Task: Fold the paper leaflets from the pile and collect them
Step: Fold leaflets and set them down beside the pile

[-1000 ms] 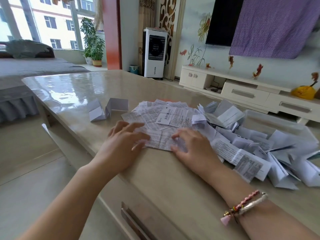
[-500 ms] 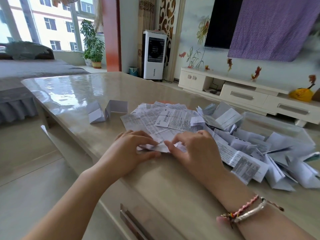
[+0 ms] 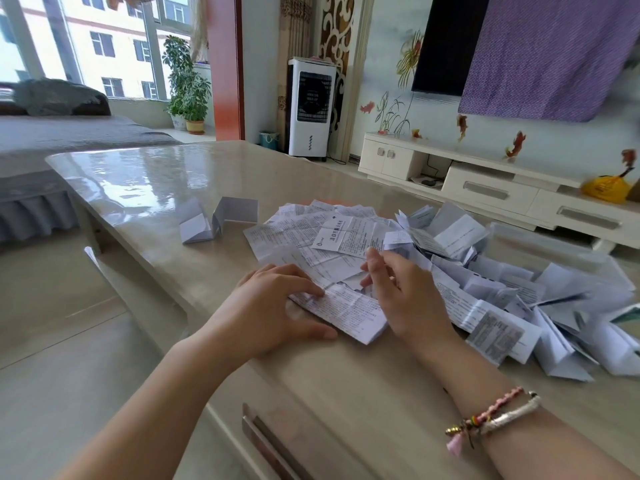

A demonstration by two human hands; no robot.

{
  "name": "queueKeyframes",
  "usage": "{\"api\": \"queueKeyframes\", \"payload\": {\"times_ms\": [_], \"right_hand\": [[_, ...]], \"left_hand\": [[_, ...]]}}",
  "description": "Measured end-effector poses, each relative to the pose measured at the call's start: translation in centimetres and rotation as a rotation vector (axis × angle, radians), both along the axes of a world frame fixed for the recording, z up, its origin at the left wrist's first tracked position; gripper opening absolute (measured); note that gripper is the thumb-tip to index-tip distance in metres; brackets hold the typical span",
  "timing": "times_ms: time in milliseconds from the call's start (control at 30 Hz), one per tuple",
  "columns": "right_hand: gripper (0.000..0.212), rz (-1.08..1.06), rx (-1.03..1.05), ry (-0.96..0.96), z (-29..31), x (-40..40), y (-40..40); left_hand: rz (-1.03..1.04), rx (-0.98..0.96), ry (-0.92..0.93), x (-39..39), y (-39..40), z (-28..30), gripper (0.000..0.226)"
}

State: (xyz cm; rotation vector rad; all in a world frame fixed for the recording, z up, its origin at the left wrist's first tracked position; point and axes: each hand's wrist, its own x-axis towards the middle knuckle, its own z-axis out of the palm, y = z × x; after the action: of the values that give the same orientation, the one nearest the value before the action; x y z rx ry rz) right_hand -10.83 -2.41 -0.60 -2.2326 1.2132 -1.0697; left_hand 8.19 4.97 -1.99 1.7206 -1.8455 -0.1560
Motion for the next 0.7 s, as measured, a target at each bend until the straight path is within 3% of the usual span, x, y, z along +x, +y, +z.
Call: {"api": "queueKeyframes", "payload": {"times_ms": [133, 233, 300, 433, 533, 700], "right_hand": [[0.051, 0.127, 0.225, -0.327, 0.5, 0.1, -0.2], [0.048, 0.182, 0.315, -0.592, 1.0, -0.4, -0.4], [0.044, 0.158, 0.305, -0.672, 1.1, -0.5, -0.6], [0.026, 0.154, 0.205, -0.591, 0.6, -0.3, -0.5], [0.021, 0.189, 0.156, -0.444, 0.6, -0.2, -0.1], [0.021, 0.33, 0.133, -0.131, 0.0, 0.3, 0.2]], "left_hand": [[0.037, -0.067, -0.079, -0.2, 0.4, 0.4, 0.087], [0.043, -0.12, -0.135, -0.3, 0.8, 0.5, 0.055], [0.089, -0.189, -0.074, -0.4, 0.9, 0.4, 0.04], [0.237, -0.164, 0.215, -1.0, 0.2, 0.6, 0.009], [0.233, -0.077, 0.472, -1.3, 0.0, 0.6, 0.029], [0.191, 0.019, 0.536, -0.8, -0.6, 0.5, 0.067]]}}
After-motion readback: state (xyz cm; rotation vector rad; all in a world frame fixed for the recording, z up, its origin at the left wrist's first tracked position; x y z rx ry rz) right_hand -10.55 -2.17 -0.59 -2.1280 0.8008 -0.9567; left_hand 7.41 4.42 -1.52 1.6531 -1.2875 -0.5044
